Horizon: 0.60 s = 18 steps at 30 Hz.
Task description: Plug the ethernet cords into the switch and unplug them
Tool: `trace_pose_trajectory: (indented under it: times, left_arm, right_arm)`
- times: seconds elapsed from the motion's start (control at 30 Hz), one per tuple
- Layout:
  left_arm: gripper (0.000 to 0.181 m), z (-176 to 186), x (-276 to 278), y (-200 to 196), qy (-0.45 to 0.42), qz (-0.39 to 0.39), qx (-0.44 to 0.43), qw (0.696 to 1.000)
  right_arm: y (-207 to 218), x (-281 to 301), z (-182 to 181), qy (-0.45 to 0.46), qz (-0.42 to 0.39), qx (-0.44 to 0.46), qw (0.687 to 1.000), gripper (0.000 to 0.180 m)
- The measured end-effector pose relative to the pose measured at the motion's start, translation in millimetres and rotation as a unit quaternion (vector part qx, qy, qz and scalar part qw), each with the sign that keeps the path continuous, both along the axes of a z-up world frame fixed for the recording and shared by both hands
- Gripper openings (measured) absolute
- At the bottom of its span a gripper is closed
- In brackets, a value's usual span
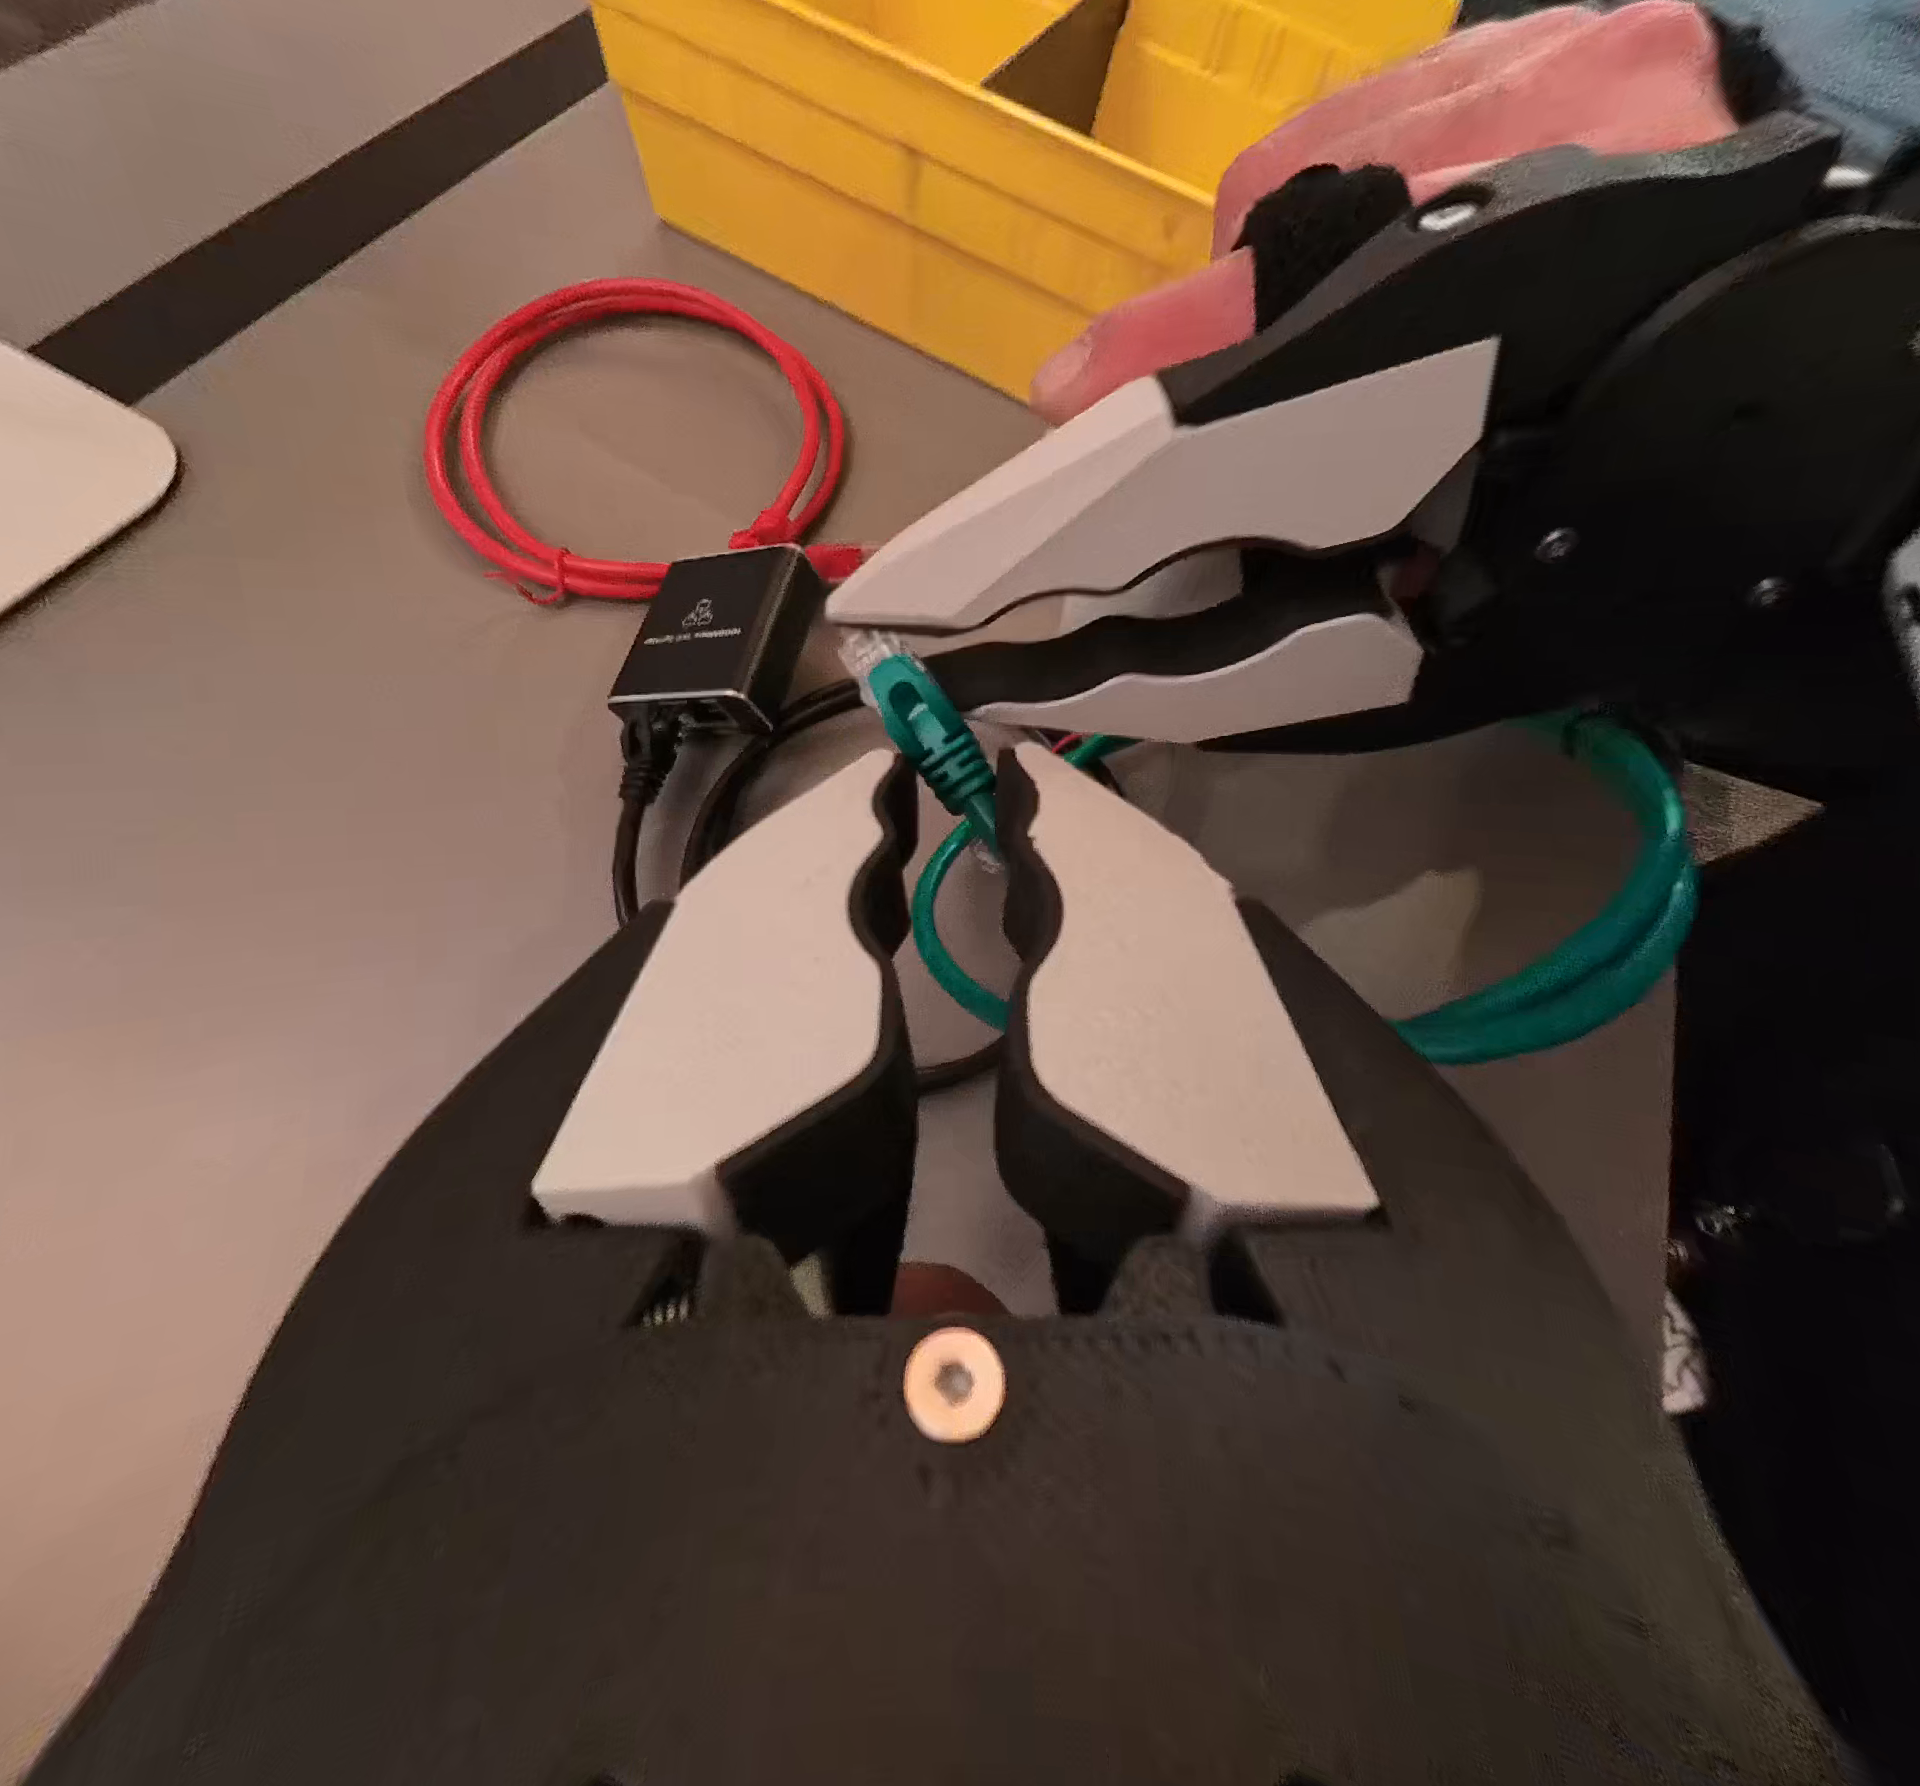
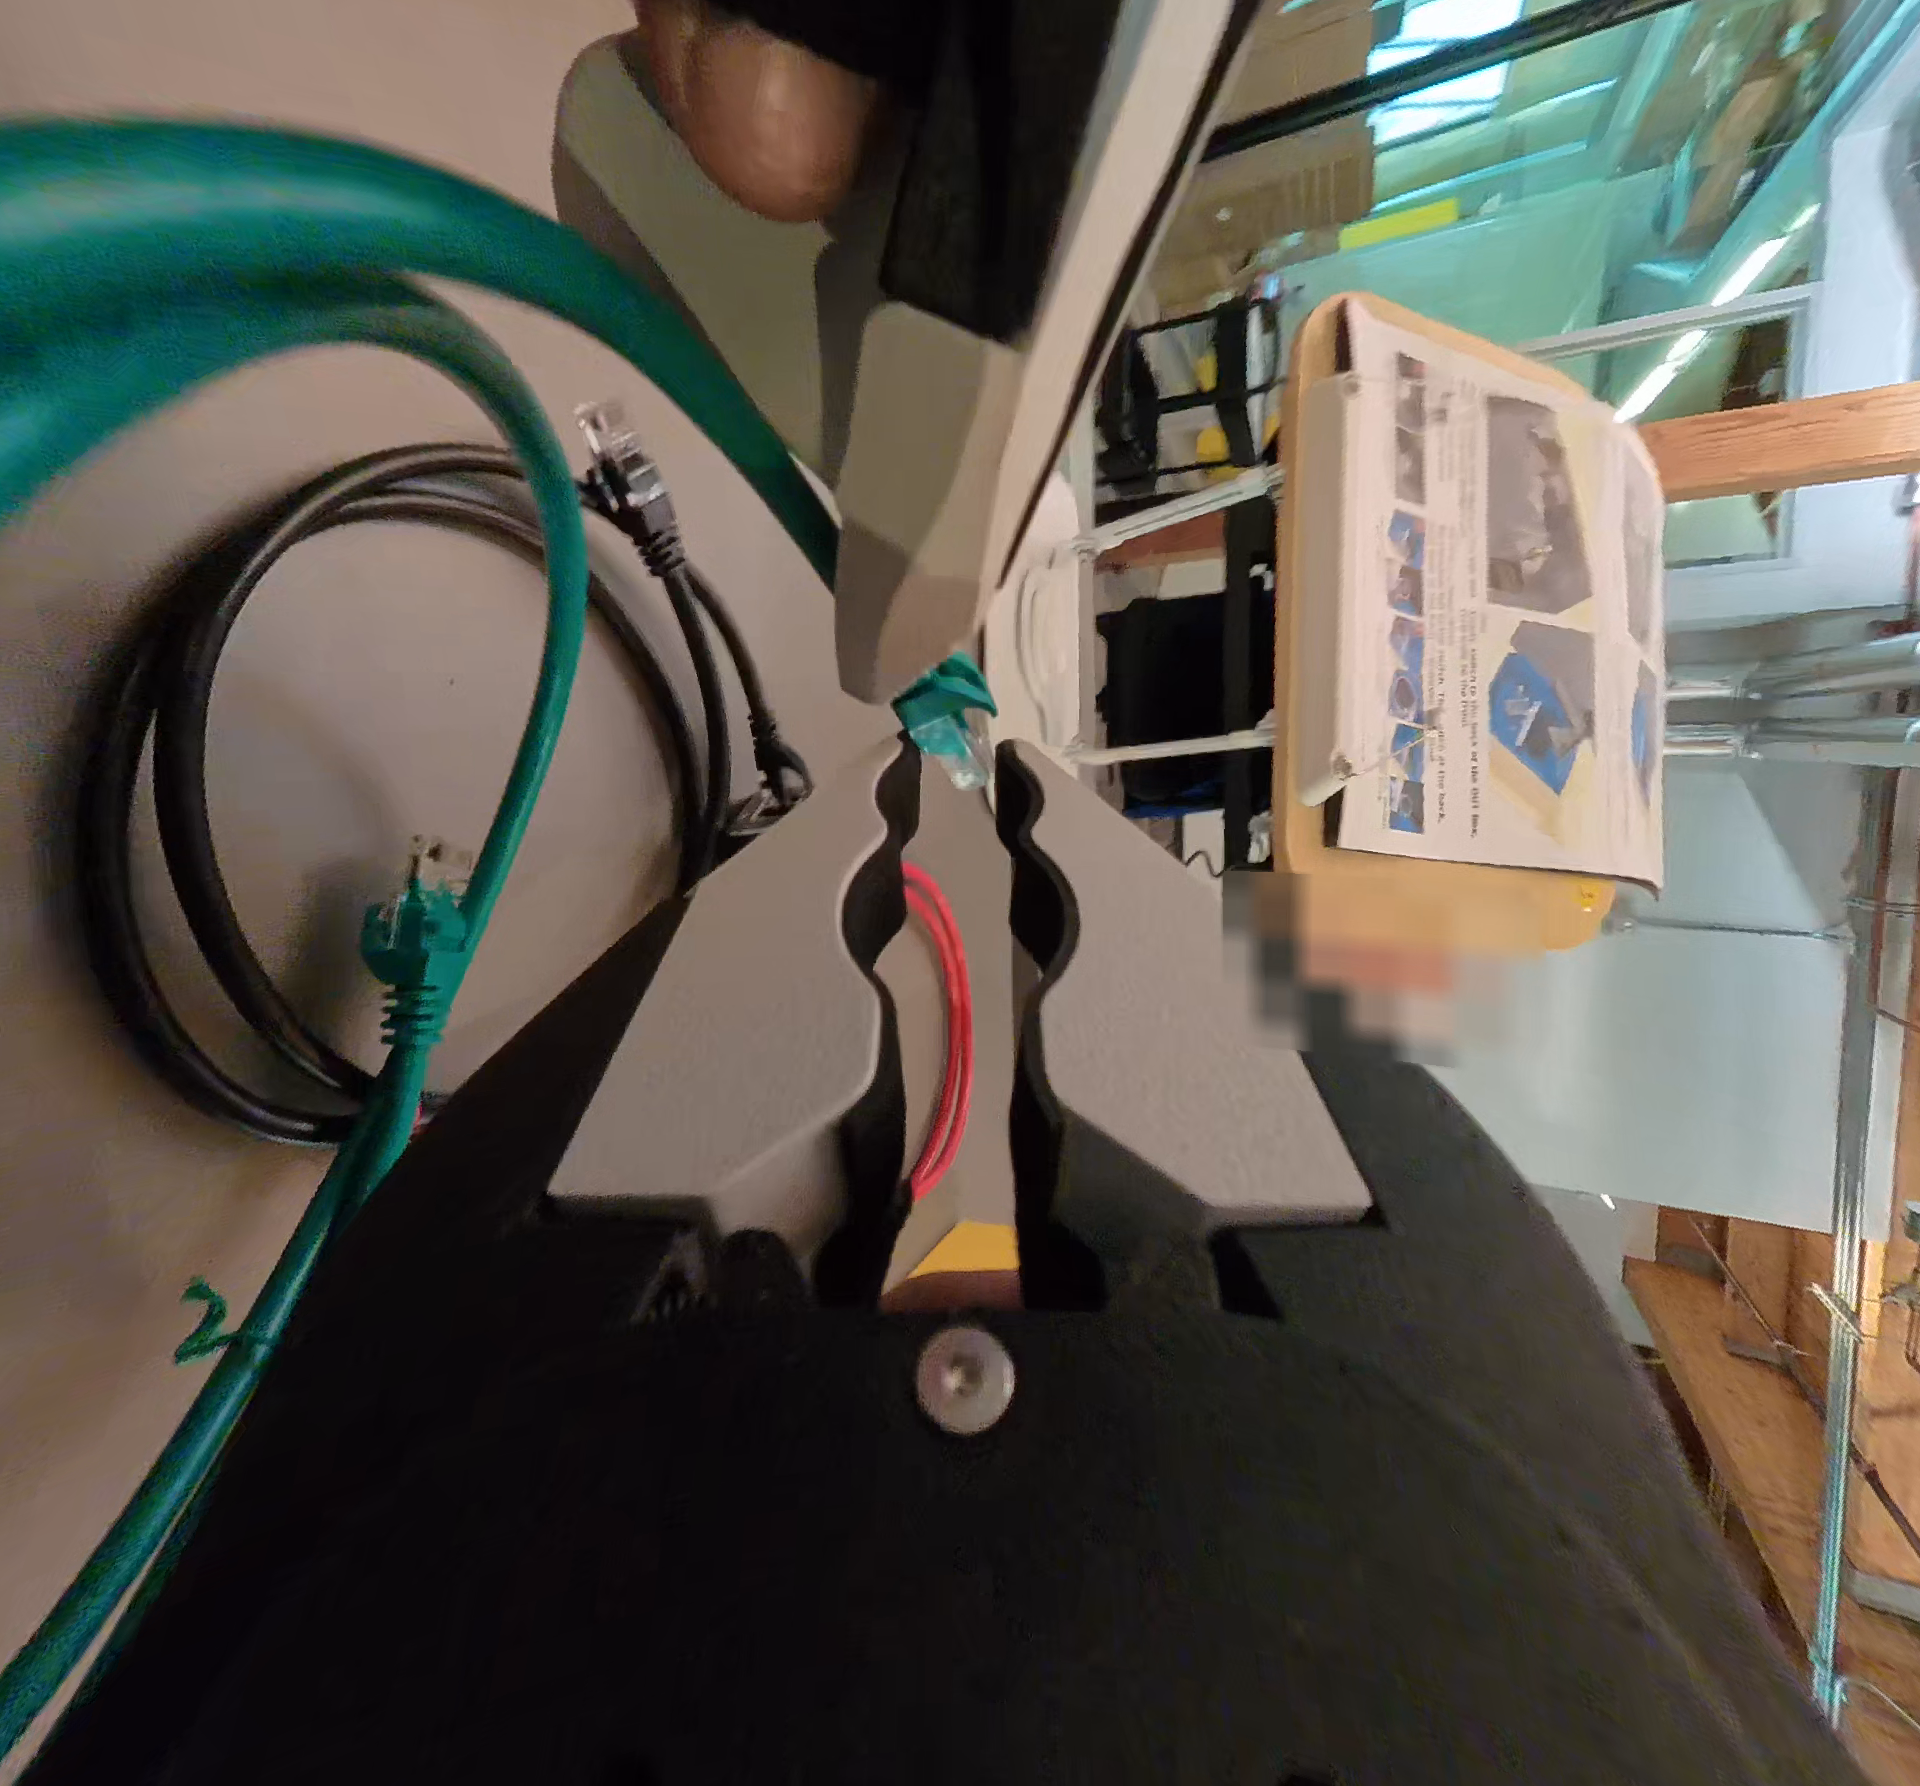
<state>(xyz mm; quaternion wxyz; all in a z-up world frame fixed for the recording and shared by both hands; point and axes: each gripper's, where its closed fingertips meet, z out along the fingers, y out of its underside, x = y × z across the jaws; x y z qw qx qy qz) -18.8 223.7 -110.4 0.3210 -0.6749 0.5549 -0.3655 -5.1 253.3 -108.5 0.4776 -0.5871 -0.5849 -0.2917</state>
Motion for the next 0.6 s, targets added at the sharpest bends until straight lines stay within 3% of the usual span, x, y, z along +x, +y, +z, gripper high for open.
trace_pose_trajectory:
  times: [0.13,0.2,0.37,0.6]
  left_arm:
    - [0.011,8.5,-6.5,-3.5,-0.034,-0.061,-0.003,0.998]
    - [0.011,8.7,-10.2,-0.8,-0.016,-0.073,0.019,0.997]
    - [0.011,12.9,-13.4,-16.7,0.006,-0.17,0.1,0.98]
    - [0.012,13.8,-16.9,-27.3,0.049,-0.245,0.15,0.957]
  right_arm:
    - [-9.8,-9.7,15.1,0.065,0.055,0.01,0.996,0.024]
    - [-18.9,-15.8,16.7,0.149,0.094,-0.041,0.983,0.028]
    - [-37.1,-15.8,24.7,0.315,0.144,-0.185,0.92,0.023]
    - [-50.5,-25.5,24.0,0.402,0.182,-0.276,0.854,0.019]
